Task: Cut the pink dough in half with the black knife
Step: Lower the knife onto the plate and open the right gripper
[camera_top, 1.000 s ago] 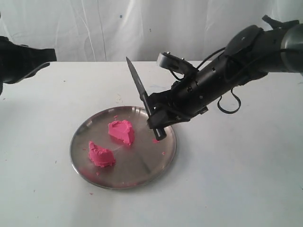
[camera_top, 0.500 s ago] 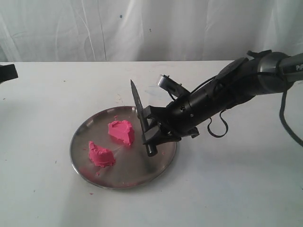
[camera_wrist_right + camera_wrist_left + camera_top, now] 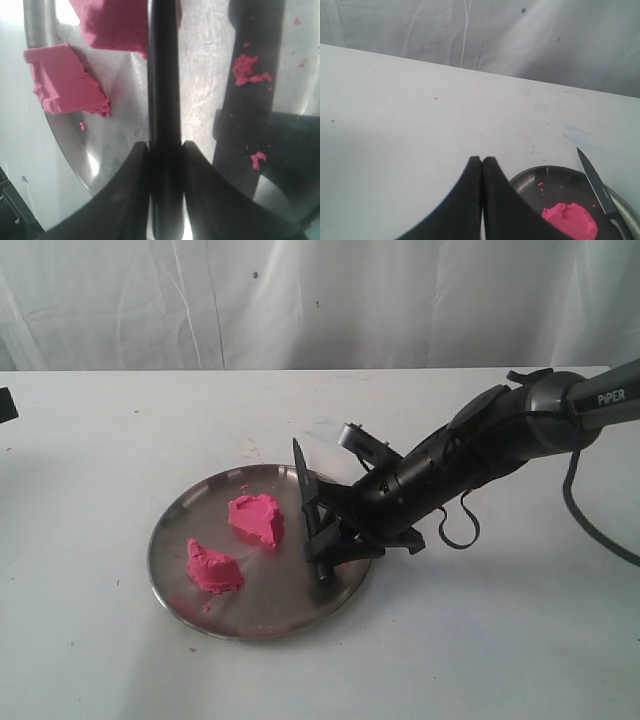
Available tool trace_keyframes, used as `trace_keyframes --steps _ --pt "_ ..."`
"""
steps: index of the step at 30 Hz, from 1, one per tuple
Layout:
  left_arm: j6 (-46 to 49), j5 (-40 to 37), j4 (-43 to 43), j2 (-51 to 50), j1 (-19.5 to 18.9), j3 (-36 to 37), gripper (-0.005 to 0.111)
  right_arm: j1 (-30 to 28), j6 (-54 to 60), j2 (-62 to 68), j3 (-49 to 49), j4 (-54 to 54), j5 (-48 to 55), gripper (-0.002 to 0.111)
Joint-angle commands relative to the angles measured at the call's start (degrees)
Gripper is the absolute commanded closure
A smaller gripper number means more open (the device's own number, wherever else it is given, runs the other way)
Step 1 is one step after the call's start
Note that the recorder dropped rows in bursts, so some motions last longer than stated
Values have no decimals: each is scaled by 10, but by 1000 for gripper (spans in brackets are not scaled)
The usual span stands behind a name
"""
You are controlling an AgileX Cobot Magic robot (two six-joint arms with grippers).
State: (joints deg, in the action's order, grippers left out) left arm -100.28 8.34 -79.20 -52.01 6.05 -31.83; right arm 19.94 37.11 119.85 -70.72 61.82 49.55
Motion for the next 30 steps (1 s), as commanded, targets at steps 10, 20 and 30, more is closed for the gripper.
trace_keyframes --steps 10,20,30 --pt "-3 9 -8 7 -1 5 107 -5 -35 4 2 -4 -9 87" --pt "-14 27 -8 7 -1 5 107 -5 -52 0 2 -39 -14 58" --pt "-14 41 -8 7 -1 5 107 -5 -54 -81 2 -101 -30 58"
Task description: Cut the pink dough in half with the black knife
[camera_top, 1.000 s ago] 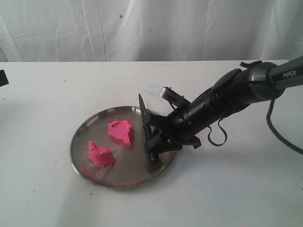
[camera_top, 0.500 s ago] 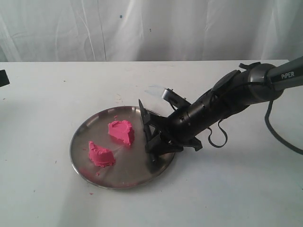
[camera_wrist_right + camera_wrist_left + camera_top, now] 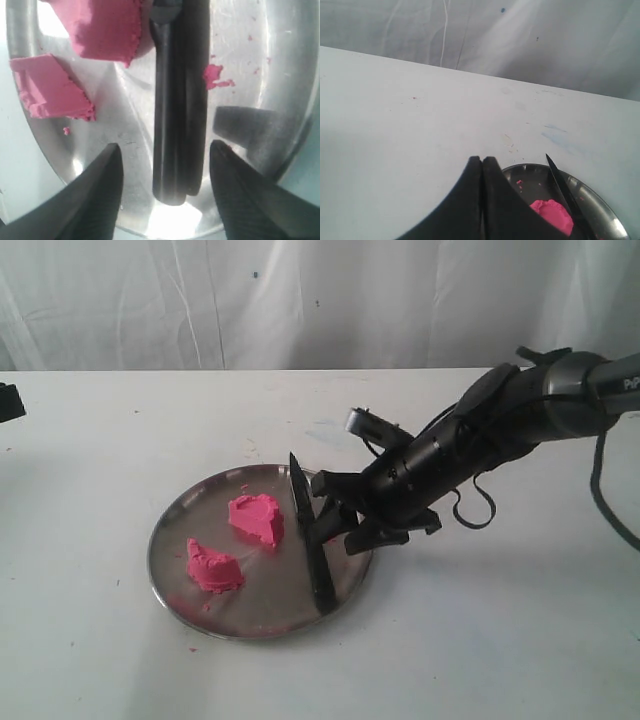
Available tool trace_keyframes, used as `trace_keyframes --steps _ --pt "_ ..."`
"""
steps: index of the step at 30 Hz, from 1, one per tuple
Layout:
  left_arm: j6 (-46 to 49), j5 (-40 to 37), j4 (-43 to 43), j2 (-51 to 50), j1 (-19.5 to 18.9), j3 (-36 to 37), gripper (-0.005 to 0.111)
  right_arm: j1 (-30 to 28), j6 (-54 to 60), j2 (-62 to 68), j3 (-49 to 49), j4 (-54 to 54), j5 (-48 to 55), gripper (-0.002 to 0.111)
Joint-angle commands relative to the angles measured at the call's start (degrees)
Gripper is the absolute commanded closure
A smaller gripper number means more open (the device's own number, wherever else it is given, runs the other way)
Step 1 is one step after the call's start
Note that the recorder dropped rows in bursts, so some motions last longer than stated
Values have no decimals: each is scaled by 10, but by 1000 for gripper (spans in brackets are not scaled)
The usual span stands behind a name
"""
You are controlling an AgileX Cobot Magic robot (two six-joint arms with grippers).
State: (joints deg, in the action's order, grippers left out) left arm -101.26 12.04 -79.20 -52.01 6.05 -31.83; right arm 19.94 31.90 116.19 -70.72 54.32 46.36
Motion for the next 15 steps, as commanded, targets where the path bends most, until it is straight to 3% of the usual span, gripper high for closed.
trace_keyframes --steps 1,5,11,15 --pt "-4 4 -8 7 -1 5 107 -5 -2 -58 2 -29 2 58" --pt "-4 4 -8 7 -1 5 107 -5 11 -128 18 -31 -25 66" --pt "-3 2 -8 7 -1 5 107 -5 29 -276 93 -28 -104 106" --pt "-3 2 -8 7 -1 5 107 -5 30 -411 163 -25 -161 108"
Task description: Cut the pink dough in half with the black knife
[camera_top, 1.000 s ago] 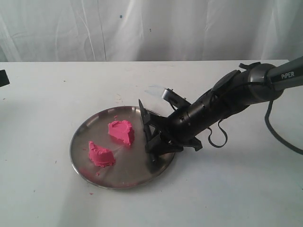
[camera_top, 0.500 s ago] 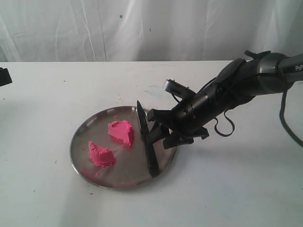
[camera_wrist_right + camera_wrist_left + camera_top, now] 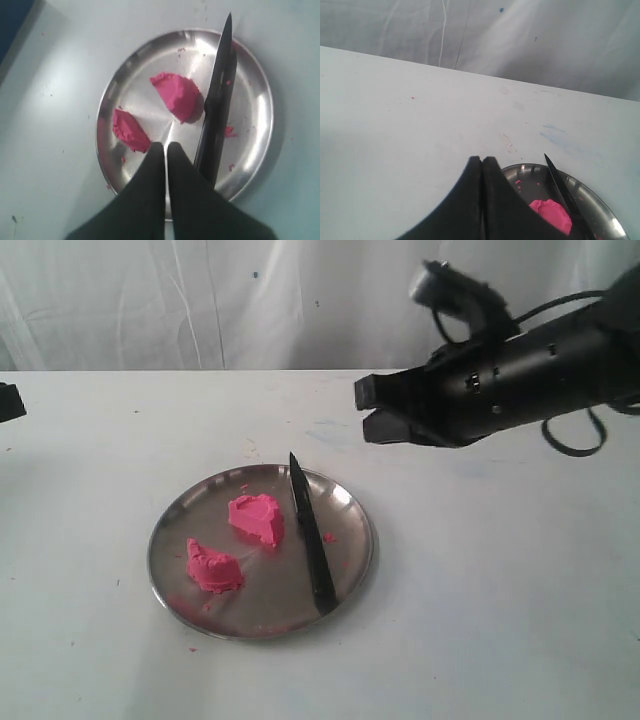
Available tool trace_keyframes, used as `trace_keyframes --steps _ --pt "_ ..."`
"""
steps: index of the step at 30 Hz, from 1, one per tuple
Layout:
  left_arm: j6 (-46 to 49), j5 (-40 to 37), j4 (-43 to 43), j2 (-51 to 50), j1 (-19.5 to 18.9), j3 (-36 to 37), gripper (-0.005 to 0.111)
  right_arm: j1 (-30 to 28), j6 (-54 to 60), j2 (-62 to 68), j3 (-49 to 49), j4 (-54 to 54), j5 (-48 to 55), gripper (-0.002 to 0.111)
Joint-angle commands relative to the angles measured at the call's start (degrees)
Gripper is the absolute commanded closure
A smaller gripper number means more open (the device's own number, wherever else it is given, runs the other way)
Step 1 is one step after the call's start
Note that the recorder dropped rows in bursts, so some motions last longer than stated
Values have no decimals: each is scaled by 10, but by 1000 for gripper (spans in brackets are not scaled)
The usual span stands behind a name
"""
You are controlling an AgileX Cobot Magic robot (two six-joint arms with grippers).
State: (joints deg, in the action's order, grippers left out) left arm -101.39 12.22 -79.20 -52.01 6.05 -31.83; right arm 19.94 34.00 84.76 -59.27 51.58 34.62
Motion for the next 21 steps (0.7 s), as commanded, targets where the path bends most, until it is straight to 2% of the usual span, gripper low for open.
trace_keyframes --steps 1,5,8,16,19,21 --pt "-2 0 -8 7 -1 5 107 -5 9 -124 61 3 -48 108" --pt "-2 0 -8 7 -1 5 107 -5 2 -250 107 2 -13 108" --pt "-2 0 -8 7 -1 5 107 -5 18 -327 107 -43 -67 108" --pt "-2 0 -8 7 -1 5 107 -5 17 -402 107 -39 -54 108" --pt "-2 0 -8 7 -1 5 107 -5 5 -411 136 -43 -111 108" --pt "-2 0 -8 7 -1 5 107 -5 -69 -436 176 -115 -164 108"
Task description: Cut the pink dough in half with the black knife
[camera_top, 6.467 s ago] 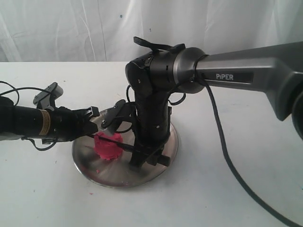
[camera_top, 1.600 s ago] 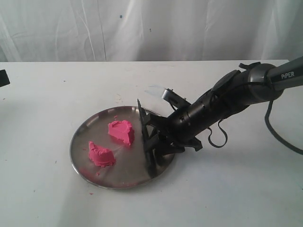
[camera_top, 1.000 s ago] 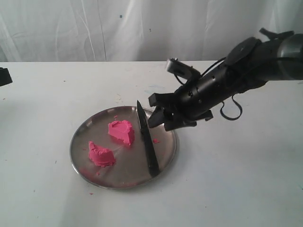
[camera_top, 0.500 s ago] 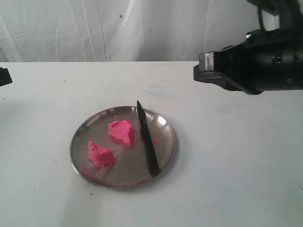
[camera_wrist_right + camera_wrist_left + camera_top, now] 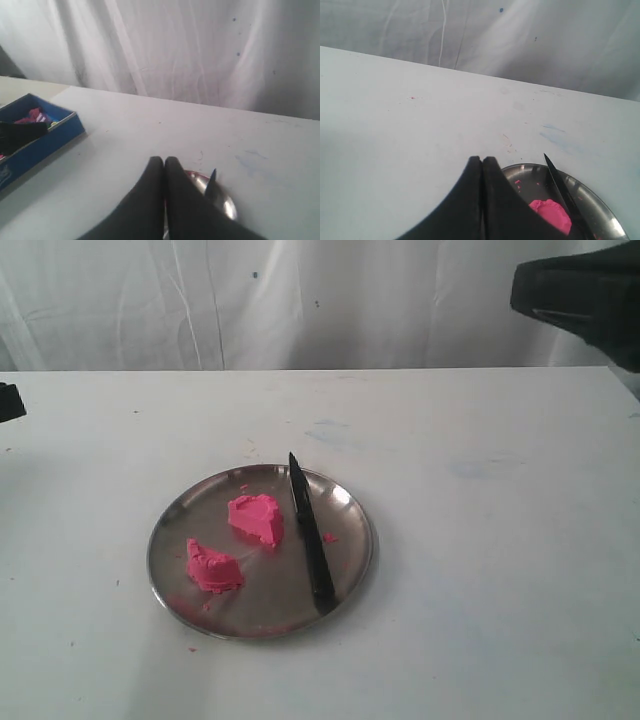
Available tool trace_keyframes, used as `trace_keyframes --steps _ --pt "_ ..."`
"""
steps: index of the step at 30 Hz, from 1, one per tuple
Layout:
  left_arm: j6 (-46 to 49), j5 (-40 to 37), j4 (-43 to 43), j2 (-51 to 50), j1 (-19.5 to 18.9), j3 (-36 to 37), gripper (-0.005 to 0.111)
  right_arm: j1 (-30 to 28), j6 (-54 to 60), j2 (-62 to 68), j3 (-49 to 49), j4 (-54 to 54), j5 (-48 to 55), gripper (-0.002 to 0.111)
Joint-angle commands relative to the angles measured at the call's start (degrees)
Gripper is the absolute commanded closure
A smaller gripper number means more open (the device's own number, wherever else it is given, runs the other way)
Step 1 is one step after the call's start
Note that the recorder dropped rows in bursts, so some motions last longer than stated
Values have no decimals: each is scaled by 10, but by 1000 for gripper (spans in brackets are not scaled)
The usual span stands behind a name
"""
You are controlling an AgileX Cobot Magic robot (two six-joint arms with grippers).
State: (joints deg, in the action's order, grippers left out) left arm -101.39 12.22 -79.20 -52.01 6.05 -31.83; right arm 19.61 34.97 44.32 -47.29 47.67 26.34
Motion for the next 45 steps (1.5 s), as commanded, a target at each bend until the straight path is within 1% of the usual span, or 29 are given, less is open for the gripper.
trace_keyframes --steps 1,3,5,7,12,17,20,22,24,26,35,45 --pt "-2 0 -8 7 -1 5 107 -2 -141 -49 81 -136 -106 108" --pt "-2 0 -8 7 -1 5 107 -5 -253 -85 132 -235 -142 108" --pt "-2 0 -8 7 -1 5 107 -12 -294 -117 174 -306 -160 108" --pt "-2 0 -8 7 -1 5 107 -24 -301 -153 218 -360 -172 108" --pt "-2 1 -8 7 -1 5 107 -78 -282 -242 312 -375 -174 108" --pt "-2 1 -8 7 -1 5 107 -128 -287 -326 402 -375 -174 108" --pt "-2 1 -8 7 -1 5 107 -141 -310 -368 443 -395 -174 108" --pt "-2 1 -8 7 -1 5 107 -140 -344 -394 467 -426 -174 108" --pt "-2 1 -8 7 -1 5 107 -140 -379 -415 473 -443 -174 108" --pt "-2 1 -8 7 -1 5 107 -140 -389 -430 473 -448 -159 108" --pt "-2 1 -9 7 -1 5 107 -140 -361 -442 473 -462 -141 108" --pt "-2 1 -9 7 -1 5 107 -140 -367 -442 473 -445 -147 108"
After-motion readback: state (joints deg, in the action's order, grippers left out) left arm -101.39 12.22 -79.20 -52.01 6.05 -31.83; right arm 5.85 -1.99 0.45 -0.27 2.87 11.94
